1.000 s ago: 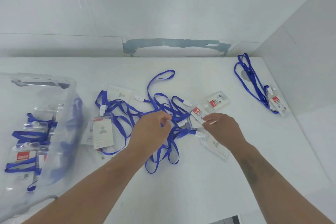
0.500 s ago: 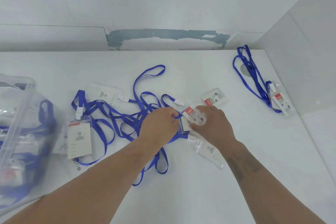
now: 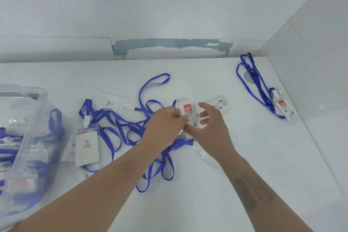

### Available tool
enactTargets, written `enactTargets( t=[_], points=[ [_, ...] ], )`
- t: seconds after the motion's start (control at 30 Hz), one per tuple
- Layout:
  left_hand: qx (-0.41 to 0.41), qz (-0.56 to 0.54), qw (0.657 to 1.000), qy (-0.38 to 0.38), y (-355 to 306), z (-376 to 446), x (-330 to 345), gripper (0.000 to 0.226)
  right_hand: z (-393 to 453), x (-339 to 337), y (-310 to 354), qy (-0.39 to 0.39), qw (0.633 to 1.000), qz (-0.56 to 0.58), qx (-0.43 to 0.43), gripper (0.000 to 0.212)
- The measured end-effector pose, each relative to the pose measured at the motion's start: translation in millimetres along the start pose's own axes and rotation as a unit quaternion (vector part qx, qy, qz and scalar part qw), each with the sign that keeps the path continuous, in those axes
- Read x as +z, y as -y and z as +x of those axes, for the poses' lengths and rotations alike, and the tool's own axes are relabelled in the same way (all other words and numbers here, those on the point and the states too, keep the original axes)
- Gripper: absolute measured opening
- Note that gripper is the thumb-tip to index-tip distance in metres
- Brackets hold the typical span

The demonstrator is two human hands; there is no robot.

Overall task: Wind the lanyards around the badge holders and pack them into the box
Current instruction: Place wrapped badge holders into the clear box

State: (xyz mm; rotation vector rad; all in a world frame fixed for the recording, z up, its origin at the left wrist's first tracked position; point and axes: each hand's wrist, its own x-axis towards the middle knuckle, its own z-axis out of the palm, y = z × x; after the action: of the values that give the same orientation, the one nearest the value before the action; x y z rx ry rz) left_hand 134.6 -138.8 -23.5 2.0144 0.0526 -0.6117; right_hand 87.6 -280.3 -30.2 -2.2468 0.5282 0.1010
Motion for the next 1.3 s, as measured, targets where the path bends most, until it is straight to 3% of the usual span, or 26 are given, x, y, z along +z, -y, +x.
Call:
enactTargets(
  t=[0.17,0.27,0.4,0.53,0.7,0.93,1.03,1.13,1.2,1.3],
  points=[
    [0.033,0.040,0.999,-0.005,-2,-20,-48,0.013,-24,-7,29,0.033,0.997,0.064,-0.014,0.062],
    [0.056,0.050,0.996,0.044,-1,-40,-83,0.021,-35,-16,49,0.017,0.994,0.076,-0.071,0.050],
    [0.070,0.058,0.991,0.103,-4,-70,-128,0.037,-49,-18,91,0.102,0.988,0.054,-0.103,0.032],
    [0.053,-0.028,0.996,0.061,2,-92,-163,0.030,-57,-10,118,0.143,0.980,0.097,-0.098,0.006],
    [0.013,-0.156,0.987,0.035,18,-115,-207,0.004,-75,5,148,0.122,0.960,0.235,-0.087,0.005],
    [-0.002,-0.268,0.963,0.026,29,-140,-235,0.002,-96,34,174,0.113,0.941,0.314,-0.056,0.016],
    [-0.002,-0.286,0.958,0.023,32,-143,-244,0.007,-102,46,181,0.140,0.907,0.397,0.004,0.033],
    [-0.009,-0.286,0.958,0.021,34,-145,-252,0.011,-102,56,186,0.131,0.879,0.454,0.062,0.034],
    [-0.013,-0.294,0.956,0.016,34,-146,-255,0.011,-100,64,185,0.131,0.887,0.436,0.069,0.033],
    [-0.012,-0.324,0.946,0.004,32,-146,-260,0.005,-103,74,181,0.105,0.951,0.286,0.051,0.029]
  ],
)
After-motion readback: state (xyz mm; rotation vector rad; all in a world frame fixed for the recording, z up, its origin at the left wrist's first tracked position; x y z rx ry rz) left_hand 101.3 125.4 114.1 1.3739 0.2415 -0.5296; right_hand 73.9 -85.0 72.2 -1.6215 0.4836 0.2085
